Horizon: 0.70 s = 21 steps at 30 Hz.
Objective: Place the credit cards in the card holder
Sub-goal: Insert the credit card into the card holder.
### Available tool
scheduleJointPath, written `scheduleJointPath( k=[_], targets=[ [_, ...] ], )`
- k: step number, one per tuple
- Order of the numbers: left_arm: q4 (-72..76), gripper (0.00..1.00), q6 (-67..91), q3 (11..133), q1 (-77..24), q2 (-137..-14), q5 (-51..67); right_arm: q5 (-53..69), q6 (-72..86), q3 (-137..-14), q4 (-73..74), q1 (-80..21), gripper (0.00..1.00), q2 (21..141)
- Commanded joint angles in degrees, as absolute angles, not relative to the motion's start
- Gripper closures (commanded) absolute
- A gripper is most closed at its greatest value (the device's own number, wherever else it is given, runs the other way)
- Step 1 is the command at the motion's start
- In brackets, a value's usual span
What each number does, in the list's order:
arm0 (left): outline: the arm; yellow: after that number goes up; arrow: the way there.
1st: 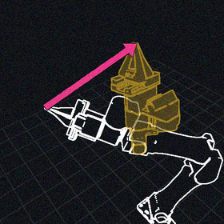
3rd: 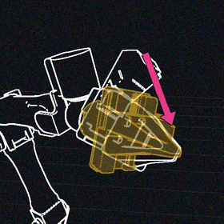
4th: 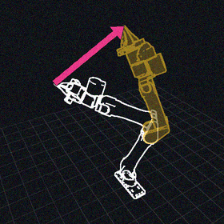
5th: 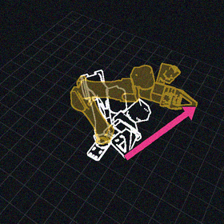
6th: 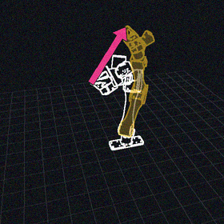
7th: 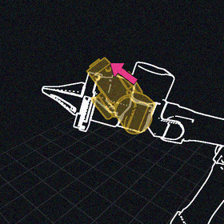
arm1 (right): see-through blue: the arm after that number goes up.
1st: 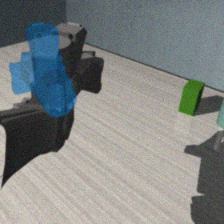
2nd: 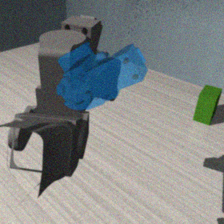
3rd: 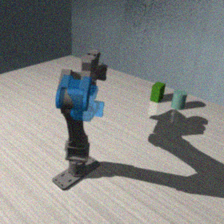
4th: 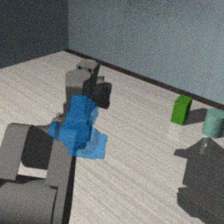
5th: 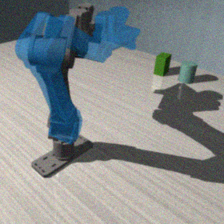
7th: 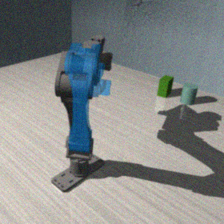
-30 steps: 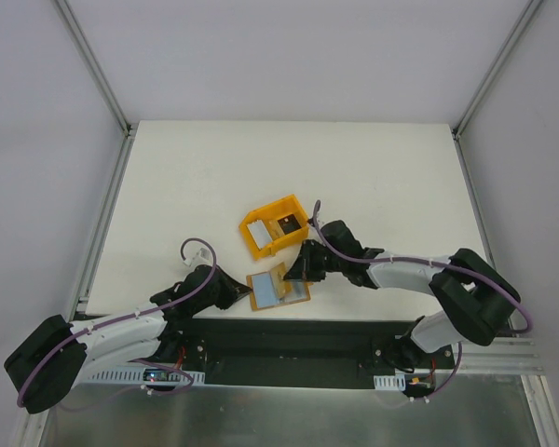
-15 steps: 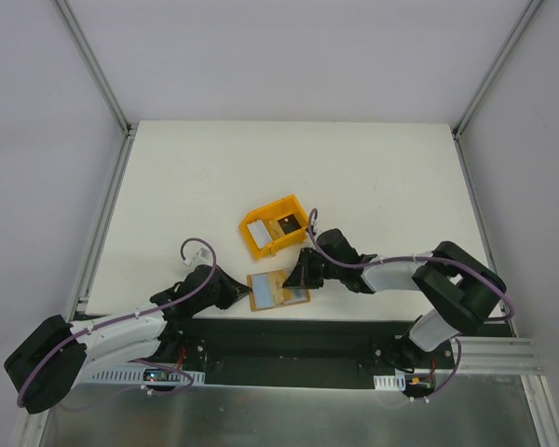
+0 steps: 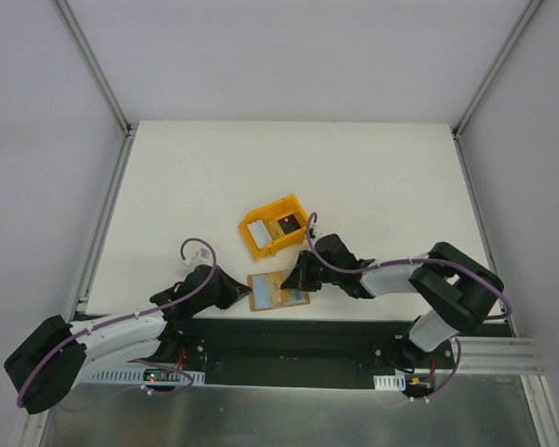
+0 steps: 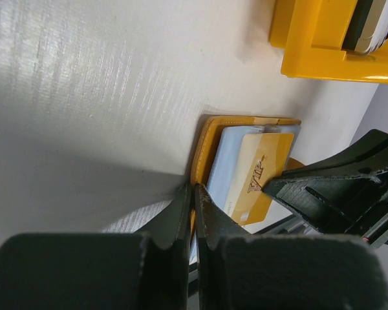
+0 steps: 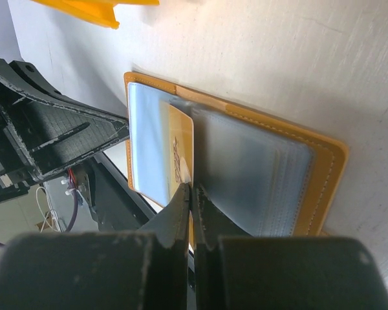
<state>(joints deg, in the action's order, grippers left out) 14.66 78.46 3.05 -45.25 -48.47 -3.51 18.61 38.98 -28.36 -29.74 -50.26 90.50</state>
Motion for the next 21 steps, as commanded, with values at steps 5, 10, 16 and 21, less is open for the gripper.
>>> scheduleJointPath(
  k=[5,10,16,21],
  targets=[
    [13.2,1.00,80.2,-1.2,-44.7,-47.3,-3.2,12.0,40.3,-29.3,-28.0,-52.4,0.99,91.8],
    [13.4,1.00,81.7,-1.6,-45.0,-45.8,-4.5,8.3,44.5,-29.4,-28.4,-56.3,0.98,92.5],
    [13.4,1.00,82.7,-1.2,-45.6,-46.3,-5.5,6.4,46.6,-32.2,-28.2,-59.1,0.97,94.0],
    [13.4,1.00,83.1,-1.5,-45.8,-47.2,-5.4,5.3,44.8,-33.3,-25.8,-59.6,0.91,93.9]
  ],
)
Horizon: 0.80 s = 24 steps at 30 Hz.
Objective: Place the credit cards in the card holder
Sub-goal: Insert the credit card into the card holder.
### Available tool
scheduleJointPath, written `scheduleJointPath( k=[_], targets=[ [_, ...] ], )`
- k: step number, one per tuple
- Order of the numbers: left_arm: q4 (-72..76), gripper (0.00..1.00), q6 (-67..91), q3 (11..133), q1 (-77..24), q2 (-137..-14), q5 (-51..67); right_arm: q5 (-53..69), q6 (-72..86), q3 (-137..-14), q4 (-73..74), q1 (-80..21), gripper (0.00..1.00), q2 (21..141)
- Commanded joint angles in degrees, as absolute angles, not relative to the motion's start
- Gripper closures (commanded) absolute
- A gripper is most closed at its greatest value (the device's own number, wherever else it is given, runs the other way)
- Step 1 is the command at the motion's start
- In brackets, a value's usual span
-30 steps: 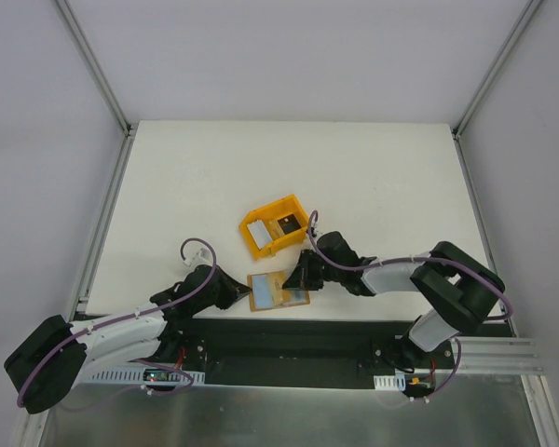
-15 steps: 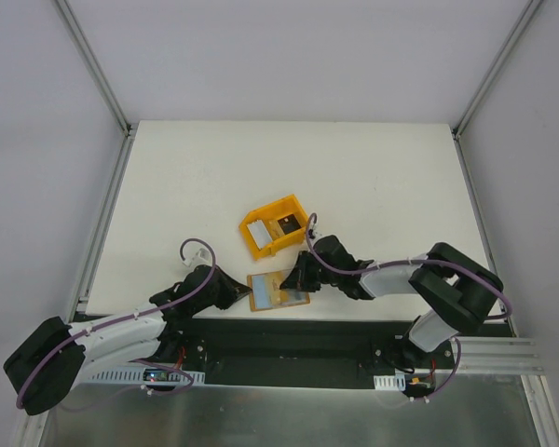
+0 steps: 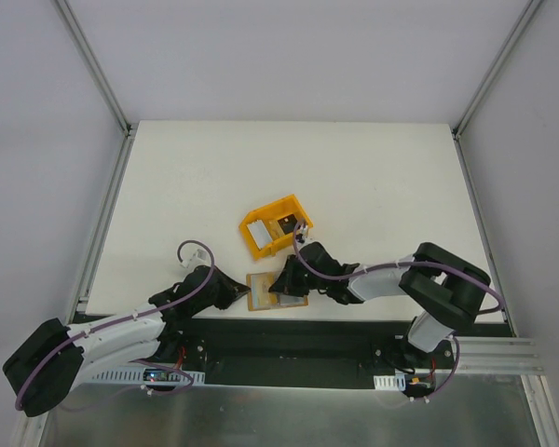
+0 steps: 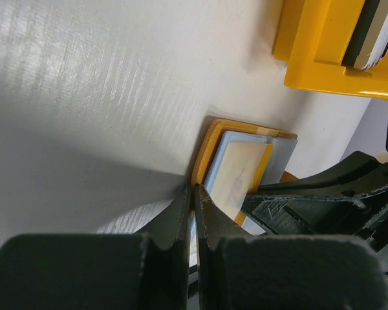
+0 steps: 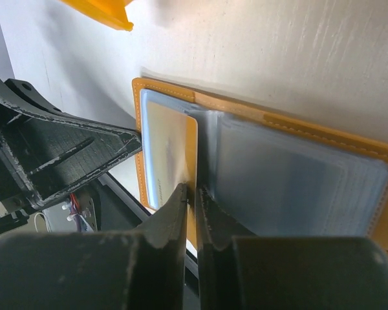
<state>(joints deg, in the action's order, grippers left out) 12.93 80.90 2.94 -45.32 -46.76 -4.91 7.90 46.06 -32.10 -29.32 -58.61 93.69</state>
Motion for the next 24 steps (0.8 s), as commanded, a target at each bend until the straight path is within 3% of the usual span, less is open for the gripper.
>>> scheduleJointPath(
  k=[1,10,24],
  targets=[
    [13.4,1.00,83.1,-1.6,-45.7,-46.8,-5.4,4.7,44.0,-33.3,-24.7,-59.4,0.89,93.0],
    [12.6,1.00,83.1,-2.7,-45.8,-44.6,-5.8,-2.6,36.1,-35.6,-10.4,-59.4,0.55,83.7],
    [12.6,1.00,82.7,-2.1,-45.8,-45.4,-5.6,10.2,35.0,-42.4,-13.8,-60.2,0.58,93.4]
  ],
)
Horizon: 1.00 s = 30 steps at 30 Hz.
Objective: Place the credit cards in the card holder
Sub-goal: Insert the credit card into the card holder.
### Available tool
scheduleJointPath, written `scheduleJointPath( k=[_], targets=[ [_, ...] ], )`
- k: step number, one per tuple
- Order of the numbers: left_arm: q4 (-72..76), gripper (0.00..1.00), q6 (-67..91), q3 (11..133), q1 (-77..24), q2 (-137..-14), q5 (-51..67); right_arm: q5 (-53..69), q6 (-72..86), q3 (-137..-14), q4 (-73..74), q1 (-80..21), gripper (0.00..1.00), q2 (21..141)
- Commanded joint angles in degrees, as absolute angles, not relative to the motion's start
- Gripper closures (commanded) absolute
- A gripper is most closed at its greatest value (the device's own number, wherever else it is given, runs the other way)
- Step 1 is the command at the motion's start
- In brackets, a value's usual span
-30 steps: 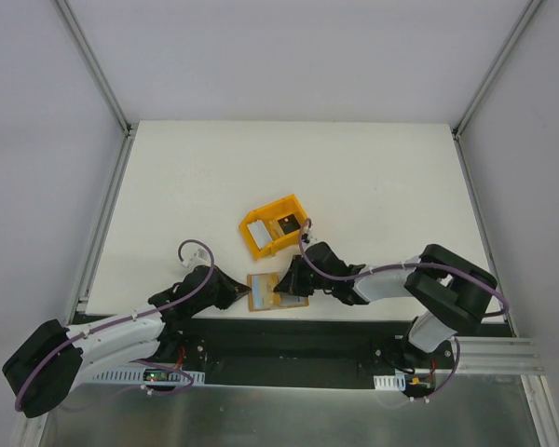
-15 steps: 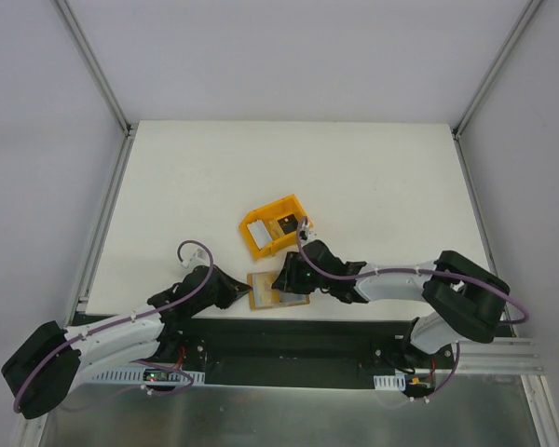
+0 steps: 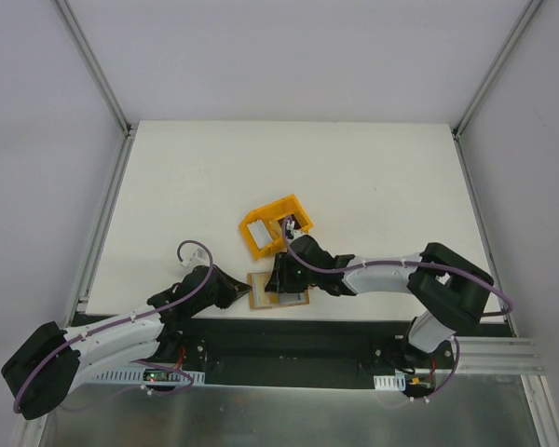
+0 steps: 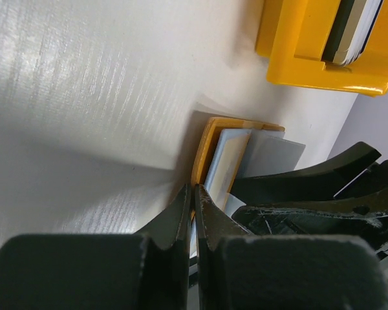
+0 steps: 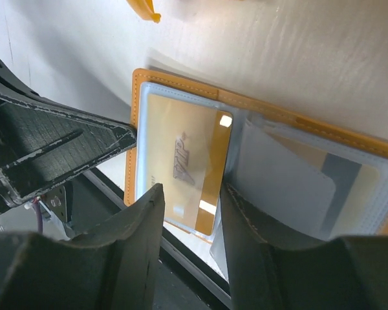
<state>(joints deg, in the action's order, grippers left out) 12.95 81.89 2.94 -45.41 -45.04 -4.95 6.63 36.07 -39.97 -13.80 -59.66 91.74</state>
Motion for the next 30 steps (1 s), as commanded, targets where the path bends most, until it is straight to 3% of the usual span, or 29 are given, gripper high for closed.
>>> scheduleJointPath(
  k=[1,9,14,21,30],
  targets=[
    [12.6,1.00,82.8,-2.1,-45.8,-45.4,-5.7,10.5,35.0,-42.8,-13.9,-60.4,0.59,93.8],
    [12.6,1.00,82.6,-1.8,-45.8,-45.9,-5.5,10.2,32.3,-45.1,-12.6,-62.2,0.69,92.2],
    [12.7,1.00,82.4,-1.5,-45.8,-46.0,-5.4,9.7,30.4,-46.4,-10.8,-62.3,0.69,92.8],
    [12.7,1.00,79.2,-0.3,-45.7,-43.0,-4.6,-2.1,24.6,-51.1,5.3,-62.2,0.54,88.7],
    [10.9,1.00,73.2,4.7,-45.8,-38.4,-2.2,-6.4,25.4,-52.7,11.3,-62.3,0.51,88.4]
  ],
)
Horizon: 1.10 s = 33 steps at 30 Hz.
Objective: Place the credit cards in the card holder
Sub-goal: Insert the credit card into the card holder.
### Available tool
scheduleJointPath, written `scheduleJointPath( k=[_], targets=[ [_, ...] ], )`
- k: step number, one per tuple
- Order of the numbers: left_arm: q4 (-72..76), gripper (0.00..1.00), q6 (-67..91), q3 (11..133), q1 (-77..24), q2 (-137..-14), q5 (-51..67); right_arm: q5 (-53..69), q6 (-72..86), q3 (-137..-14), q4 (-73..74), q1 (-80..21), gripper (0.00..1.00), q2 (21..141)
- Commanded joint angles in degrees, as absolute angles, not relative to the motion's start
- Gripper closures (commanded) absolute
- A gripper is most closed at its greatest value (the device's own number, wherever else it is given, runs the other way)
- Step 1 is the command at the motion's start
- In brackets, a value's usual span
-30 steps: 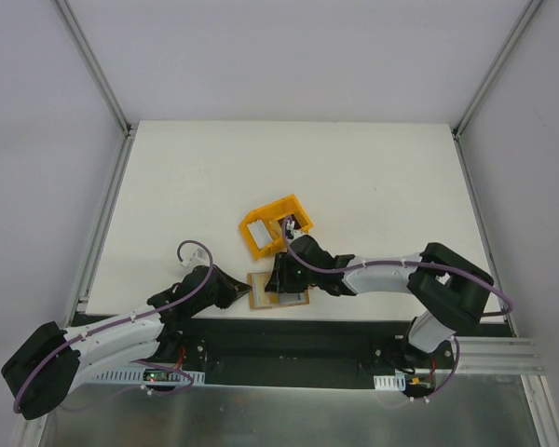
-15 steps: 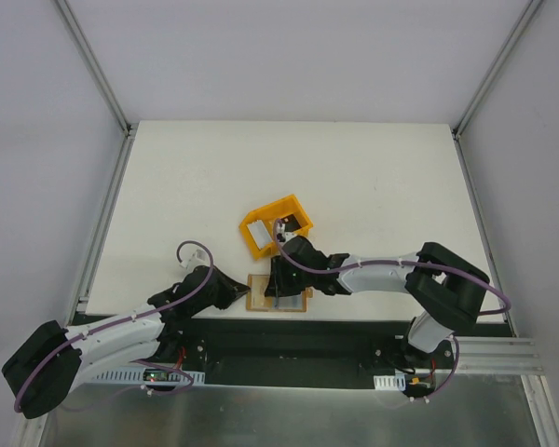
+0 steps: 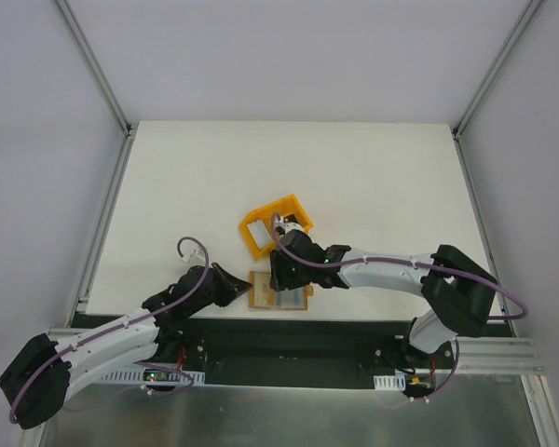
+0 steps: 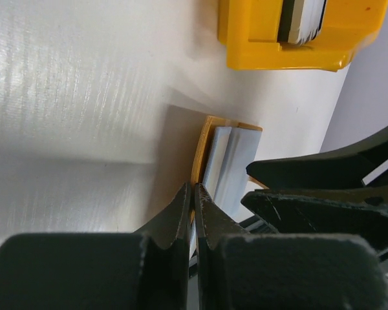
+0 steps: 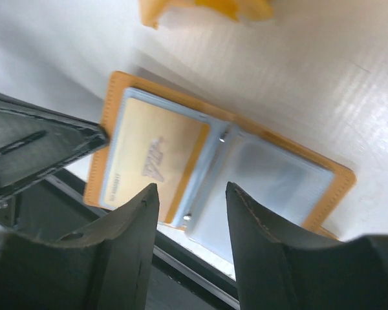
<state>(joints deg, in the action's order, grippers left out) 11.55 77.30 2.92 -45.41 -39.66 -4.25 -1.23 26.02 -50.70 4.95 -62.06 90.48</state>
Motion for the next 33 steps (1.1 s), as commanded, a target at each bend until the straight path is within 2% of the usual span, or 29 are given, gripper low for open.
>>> scheduleJointPath(
  k=[1,5,15,23,28,33],
  targets=[
    [10.7,1.00,72.3,5.4,-45.7,-38.5,-1.5,-8.6,25.2,-53.0,12.8,-62.2,0.51,87.8],
    [10.6,1.00,68.4,9.3,-46.1,-40.9,1.7,-14.8,25.7,-52.4,18.5,-62.1,0.53,84.9],
    [8.7,1.00,62.4,21.3,-51.2,-53.9,3.5,-16.8,29.3,-46.0,21.3,-61.8,0.72,83.3],
    [8.9,1.00,61.7,27.9,-57.9,-65.7,1.5,-16.3,29.1,-42.5,18.5,-58.3,0.72,77.1],
    [8.7,1.00,61.3,29.4,-59.5,-65.9,0.4,-11.5,29.2,-40.2,15.8,-55.2,0.75,77.0],
    [3.8,1.00,64.7,26.6,-59.6,-60.1,-7.5,-11.5,27.3,-41.1,16.2,-55.0,0.75,74.3]
  ],
)
